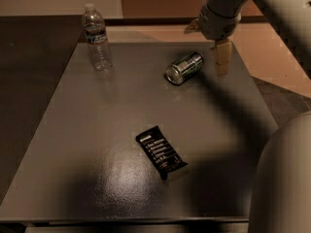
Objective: Place green can upright
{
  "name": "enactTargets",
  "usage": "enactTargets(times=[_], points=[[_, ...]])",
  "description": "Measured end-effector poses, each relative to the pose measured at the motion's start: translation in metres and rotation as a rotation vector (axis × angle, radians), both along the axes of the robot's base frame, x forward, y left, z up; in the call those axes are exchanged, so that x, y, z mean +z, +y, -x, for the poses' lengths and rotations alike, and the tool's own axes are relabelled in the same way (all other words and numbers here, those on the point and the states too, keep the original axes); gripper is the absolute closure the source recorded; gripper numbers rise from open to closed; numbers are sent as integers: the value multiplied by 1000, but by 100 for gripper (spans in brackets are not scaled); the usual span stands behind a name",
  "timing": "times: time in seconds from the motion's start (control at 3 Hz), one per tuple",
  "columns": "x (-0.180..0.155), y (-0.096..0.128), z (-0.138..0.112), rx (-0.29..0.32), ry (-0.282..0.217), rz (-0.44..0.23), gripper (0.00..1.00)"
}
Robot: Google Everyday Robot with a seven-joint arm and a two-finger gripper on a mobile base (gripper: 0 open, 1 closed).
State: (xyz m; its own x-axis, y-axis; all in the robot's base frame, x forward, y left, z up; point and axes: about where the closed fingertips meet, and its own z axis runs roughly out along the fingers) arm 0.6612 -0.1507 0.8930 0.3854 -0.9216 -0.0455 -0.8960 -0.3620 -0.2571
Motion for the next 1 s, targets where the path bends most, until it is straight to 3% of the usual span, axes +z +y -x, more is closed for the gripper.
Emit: enactTargets(times=[1.0], points=[[-48,14,-21,105,14,110,0]])
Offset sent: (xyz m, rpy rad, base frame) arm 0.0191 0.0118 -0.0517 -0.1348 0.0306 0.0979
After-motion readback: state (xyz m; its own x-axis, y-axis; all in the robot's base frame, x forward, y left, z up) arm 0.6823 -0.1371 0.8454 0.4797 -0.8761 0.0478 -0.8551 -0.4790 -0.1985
